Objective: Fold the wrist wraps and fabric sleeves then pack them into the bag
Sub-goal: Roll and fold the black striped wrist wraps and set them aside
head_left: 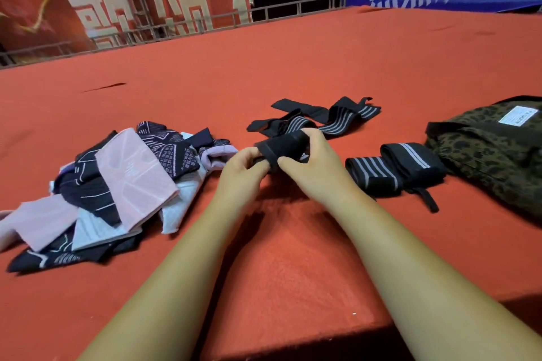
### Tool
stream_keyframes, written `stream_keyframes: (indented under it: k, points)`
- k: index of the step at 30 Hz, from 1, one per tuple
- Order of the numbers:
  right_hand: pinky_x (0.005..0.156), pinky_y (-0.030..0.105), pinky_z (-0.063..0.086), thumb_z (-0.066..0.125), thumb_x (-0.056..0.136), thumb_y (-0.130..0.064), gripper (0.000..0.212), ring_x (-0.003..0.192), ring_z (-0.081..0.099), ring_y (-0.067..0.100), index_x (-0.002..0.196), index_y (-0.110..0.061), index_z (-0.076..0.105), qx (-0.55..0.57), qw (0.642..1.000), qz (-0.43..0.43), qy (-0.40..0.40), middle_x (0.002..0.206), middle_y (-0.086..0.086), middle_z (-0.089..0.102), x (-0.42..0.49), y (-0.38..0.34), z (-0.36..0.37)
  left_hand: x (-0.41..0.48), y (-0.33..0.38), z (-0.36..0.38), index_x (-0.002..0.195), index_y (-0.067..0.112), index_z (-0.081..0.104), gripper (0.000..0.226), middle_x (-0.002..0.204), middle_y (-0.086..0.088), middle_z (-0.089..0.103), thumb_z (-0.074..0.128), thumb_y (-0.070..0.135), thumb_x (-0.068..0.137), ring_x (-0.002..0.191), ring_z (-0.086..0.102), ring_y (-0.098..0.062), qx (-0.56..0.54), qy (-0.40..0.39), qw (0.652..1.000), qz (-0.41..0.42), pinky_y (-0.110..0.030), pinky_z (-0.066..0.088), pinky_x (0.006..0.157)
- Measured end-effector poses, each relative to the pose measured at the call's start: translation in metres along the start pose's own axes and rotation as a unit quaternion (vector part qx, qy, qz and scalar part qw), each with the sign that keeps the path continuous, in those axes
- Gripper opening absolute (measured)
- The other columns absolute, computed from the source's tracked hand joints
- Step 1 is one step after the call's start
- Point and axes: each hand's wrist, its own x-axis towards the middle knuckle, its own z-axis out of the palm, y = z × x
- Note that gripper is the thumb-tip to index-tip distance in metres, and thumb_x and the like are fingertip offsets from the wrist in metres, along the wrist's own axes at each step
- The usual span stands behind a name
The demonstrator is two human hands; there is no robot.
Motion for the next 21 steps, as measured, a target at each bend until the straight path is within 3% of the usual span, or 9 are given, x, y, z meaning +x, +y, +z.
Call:
stream_keyframes:
  k: [3, 5, 7, 9, 13, 15, 17, 19, 21]
  points:
    - [0.084, 0.032, 0.047, 0.076, 0.089, -0.044, 0.03, 0.103, 0.06, 0.007, 0.107, -0.03, 0.057, -0.018, 1.0, -0.015, -0.008, 0.115, -0.011, 0.058, -0.002, -0.003, 0.014, -0.013, 0.003, -0.021, 0.111, 0.016, 0.079, 0.028, 0.102, -0.006, 0.082, 0.062, 0.004, 0.093, 0.096, 0.077, -0.021, 0.018, 0.021, 1.0, -0.008, -0.046, 0.061, 0.092]
    - [0.079, 0.032, 0.047, 0.075, 0.09, -0.047, 0.027, 0.099, 0.063, 0.008, 0.103, -0.029, 0.06, -0.01, 1.0, -0.017, -0.006, 0.109, -0.01, 0.065, -0.004, -0.005, 0.023, -0.022, 0.004, -0.035, 0.112, 0.022, 0.079, 0.031, 0.104, 0.001, 0.082, 0.06, 0.006, 0.094, 0.1, 0.078, -0.018, 0.039, 0.032, 0.999, 0.0, -0.041, 0.061, 0.091]
    - [0.079, 0.032, 0.052, 0.074, 0.092, -0.048, 0.027, 0.094, 0.067, 0.007, 0.104, -0.027, 0.062, -0.009, 1.0, -0.006, -0.017, 0.101, -0.011, 0.071, -0.006, -0.007, 0.029, -0.03, 0.003, -0.047, 0.117, 0.024, 0.078, 0.032, 0.107, 0.002, 0.082, 0.063, 0.011, 0.092, 0.102, 0.077, -0.02, 0.05, 0.028, 0.998, 0.003, -0.04, 0.061, 0.089]
    - [0.083, 0.032, 0.054, 0.074, 0.095, -0.046, 0.024, 0.094, 0.07, 0.004, 0.106, -0.026, 0.067, 0.027, 0.999, 0.007, -0.016, 0.098, -0.012, 0.076, -0.008, -0.007, 0.034, -0.04, 0.005, -0.055, 0.127, 0.023, 0.07, 0.036, 0.103, 0.001, 0.078, 0.069, 0.01, 0.093, 0.088, 0.073, -0.017, 0.03, 0.022, 0.999, -0.008, -0.034, 0.059, 0.076]
    - [0.101, 0.054, 0.059, 0.073, 0.094, -0.046, 0.027, 0.102, 0.078, 0.02, 0.108, -0.023, 0.076, 0.203, 0.977, 0.066, -0.015, 0.105, -0.003, 0.082, -0.013, -0.018, 0.045, -0.061, 0.02, -0.073, 0.132, 0.022, 0.062, 0.039, 0.078, 0.005, 0.067, 0.075, 0.01, 0.098, 0.059, 0.057, -0.01, 0.03, -0.009, 0.999, -0.027, -0.026, 0.043, 0.053]
    - [0.102, 0.06, 0.058, 0.073, 0.099, -0.038, 0.024, 0.105, 0.079, 0.029, 0.11, -0.017, 0.076, 0.267, 0.959, 0.086, -0.034, 0.107, 0.005, 0.082, -0.02, -0.023, 0.053, -0.068, 0.029, -0.086, 0.132, 0.027, 0.063, 0.038, 0.082, 0.008, 0.071, 0.078, 0.026, 0.097, 0.061, 0.059, -0.011, 0.079, -0.064, 0.993, -0.055, -0.032, 0.044, 0.055]
    - [0.101, 0.063, 0.058, 0.072, 0.1, -0.038, 0.025, 0.105, 0.078, 0.033, 0.109, -0.016, 0.077, 0.269, 0.958, 0.081, -0.05, 0.107, 0.009, 0.082, -0.026, -0.027, 0.06, -0.077, 0.04, -0.1, 0.128, 0.035, 0.066, 0.043, 0.09, 0.015, 0.077, 0.084, 0.042, 0.09, 0.072, 0.069, -0.007, 0.169, -0.131, 0.972, -0.095, -0.028, 0.05, 0.063]
    - [0.099, 0.058, 0.06, 0.072, 0.101, -0.039, 0.023, 0.103, 0.079, 0.028, 0.107, -0.017, 0.077, 0.243, 0.967, 0.065, -0.038, 0.104, 0.004, 0.082, -0.027, -0.03, 0.06, -0.089, 0.049, -0.111, 0.121, 0.034, 0.071, 0.043, 0.099, 0.017, 0.08, 0.089, 0.045, 0.084, 0.089, 0.076, -0.002, 0.227, -0.186, 0.947, -0.129, -0.025, 0.057, 0.076]
    - [0.098, 0.052, 0.061, 0.071, 0.102, -0.037, 0.022, 0.103, 0.079, 0.026, 0.108, -0.016, 0.077, 0.259, 0.963, 0.067, -0.003, 0.105, 0.003, 0.083, -0.024, -0.035, 0.055, -0.098, 0.053, -0.127, 0.113, 0.027, 0.076, 0.039, 0.1, 0.012, 0.082, 0.092, 0.042, 0.081, 0.093, 0.077, -0.004, 0.269, -0.204, 0.933, -0.127, -0.031, 0.06, 0.087]
